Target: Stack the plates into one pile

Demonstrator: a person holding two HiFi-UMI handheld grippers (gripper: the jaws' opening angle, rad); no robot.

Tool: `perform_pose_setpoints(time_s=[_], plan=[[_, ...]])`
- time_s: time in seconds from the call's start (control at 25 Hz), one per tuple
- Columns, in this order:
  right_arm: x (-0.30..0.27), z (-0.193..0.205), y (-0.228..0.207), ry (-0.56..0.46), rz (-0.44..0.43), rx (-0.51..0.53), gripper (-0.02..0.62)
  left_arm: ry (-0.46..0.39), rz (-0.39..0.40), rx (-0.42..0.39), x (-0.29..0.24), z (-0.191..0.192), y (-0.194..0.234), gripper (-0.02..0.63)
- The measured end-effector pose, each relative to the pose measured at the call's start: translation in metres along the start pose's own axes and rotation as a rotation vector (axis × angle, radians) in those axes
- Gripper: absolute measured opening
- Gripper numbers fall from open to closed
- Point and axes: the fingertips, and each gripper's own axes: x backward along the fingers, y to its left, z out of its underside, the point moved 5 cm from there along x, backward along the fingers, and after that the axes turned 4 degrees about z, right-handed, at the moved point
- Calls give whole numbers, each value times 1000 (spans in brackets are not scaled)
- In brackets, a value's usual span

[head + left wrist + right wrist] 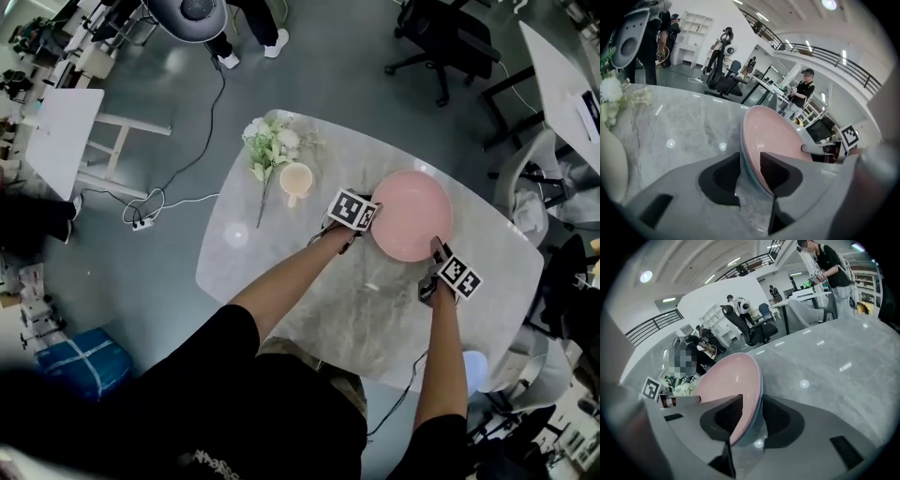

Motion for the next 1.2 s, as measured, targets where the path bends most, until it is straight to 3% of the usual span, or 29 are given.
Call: perform_pose_setpoints(time_s=[0.08,0.32,0.48,0.68,1.04,1.2], plan=[[-4,7,-1,12,4,-11,101,-11,0,15,0,1,0,128],[-7,14,-1,4,30,-34,89,33,12,20,-6,2,3,127],[-6,14,-2,-7,62,-15,86,19,27,71,-5,5,2,117],[-1,16,-4,21,90,-17,74,18,15,72,-3,10,-4,114],[44,20,12,5,17,-41,72,-21,54,106,36,15,-30,111],[90,48,19,0,10,-85,72,-40,71,125,69,39,-59,107]])
